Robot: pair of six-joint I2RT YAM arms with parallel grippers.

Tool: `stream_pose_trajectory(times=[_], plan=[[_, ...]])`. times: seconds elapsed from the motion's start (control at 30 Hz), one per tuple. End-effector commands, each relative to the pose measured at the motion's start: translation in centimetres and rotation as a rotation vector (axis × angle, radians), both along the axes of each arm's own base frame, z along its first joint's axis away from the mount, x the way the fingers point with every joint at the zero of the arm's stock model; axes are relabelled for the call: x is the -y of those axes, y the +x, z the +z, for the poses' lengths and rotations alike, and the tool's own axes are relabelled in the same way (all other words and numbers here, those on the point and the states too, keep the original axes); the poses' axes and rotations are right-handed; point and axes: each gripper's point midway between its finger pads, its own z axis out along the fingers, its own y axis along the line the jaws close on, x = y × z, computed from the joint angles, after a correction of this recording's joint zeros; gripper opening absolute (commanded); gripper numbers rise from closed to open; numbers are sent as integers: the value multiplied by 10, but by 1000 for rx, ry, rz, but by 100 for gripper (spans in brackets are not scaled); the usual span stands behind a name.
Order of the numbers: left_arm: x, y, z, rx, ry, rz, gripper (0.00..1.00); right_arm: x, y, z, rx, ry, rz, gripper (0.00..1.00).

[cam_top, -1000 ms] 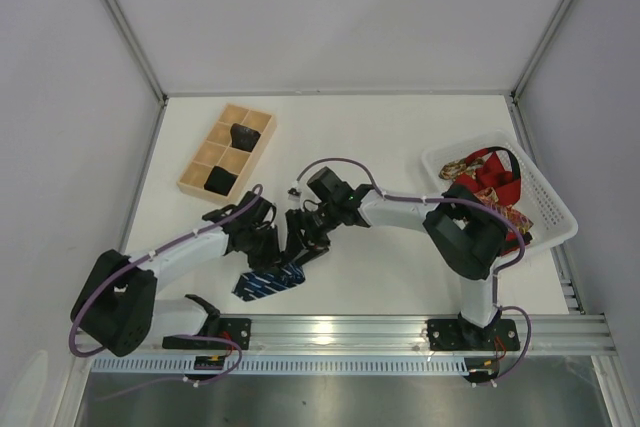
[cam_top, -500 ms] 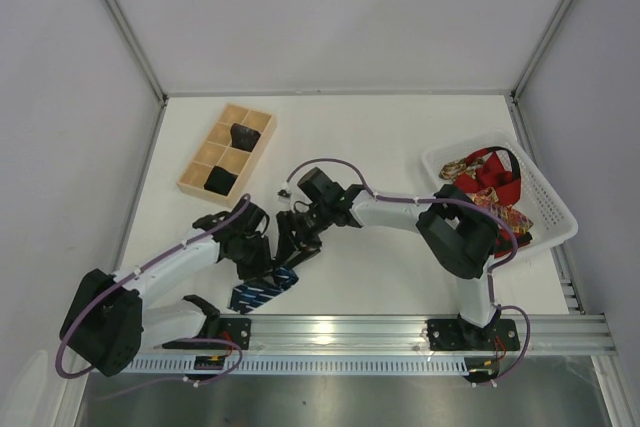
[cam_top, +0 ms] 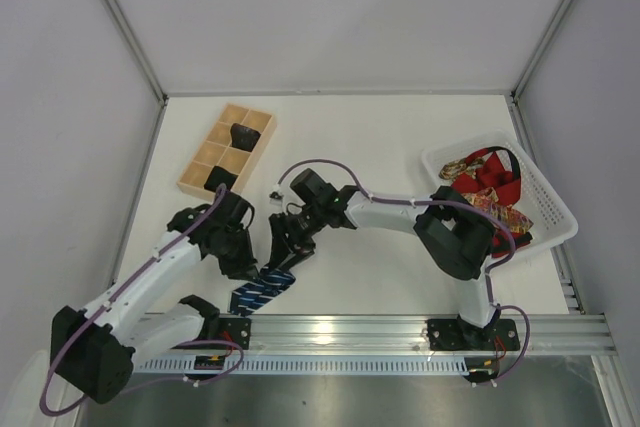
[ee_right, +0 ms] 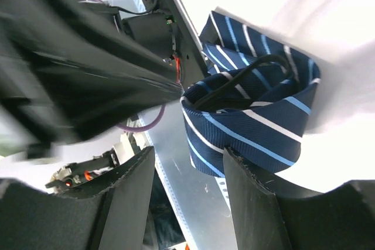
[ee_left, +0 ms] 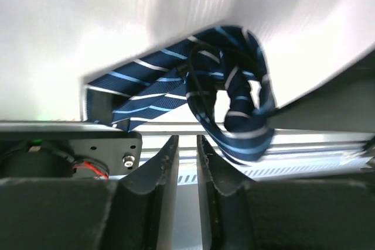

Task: Roll the ties
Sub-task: Roll the tie

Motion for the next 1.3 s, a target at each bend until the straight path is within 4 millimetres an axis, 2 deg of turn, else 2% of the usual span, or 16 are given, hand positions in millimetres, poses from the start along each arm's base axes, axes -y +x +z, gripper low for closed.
stream_pose_trajectory(times=[0.0,0.07,0.17,0.37,0.5,0.57,0.63,0.67,0.77,0.83,0.97,1.03,1.1,1.13,1.17,1.27], plan=[[-27,9,35,97,73,83,23,-12,-9,13,-5,39,39,56],[-42,21,53,175,120,129,21,-15,-11,12,-6,43,44,56],[-59,24,72,212,154,182,20,-23,-17,9,-12,40,51,56],[-69,34,105,277,169,208,21,-38,-25,0,-16,20,74,55],[-68,37,109,287,153,206,22,-47,-23,-3,-2,16,75,55],[-65,40,109,291,137,194,22,-52,-24,-14,-12,-4,77,56],[-61,42,109,295,114,178,24,-58,-23,-16,-17,-7,79,55],[-60,44,109,290,110,176,25,-60,-25,-24,-25,-22,83,55],[-51,52,111,294,57,143,27,-61,-27,-32,-9,-49,92,55],[-49,55,113,299,41,123,27,-57,-24,-33,22,-67,103,55],[-39,65,118,326,-14,93,27,-47,-6,-3,141,-28,74,56],[-31,65,117,323,-61,76,28,-31,11,10,212,-40,53,59],[-24,66,111,316,-99,69,29,-13,17,10,194,-67,49,60],[-18,66,109,310,-129,60,30,-4,28,7,191,-74,33,60],[-14,66,103,300,-152,53,30,6,30,-1,179,-95,30,60],[0,61,86,223,-225,37,28,25,40,-8,197,-124,26,59]])
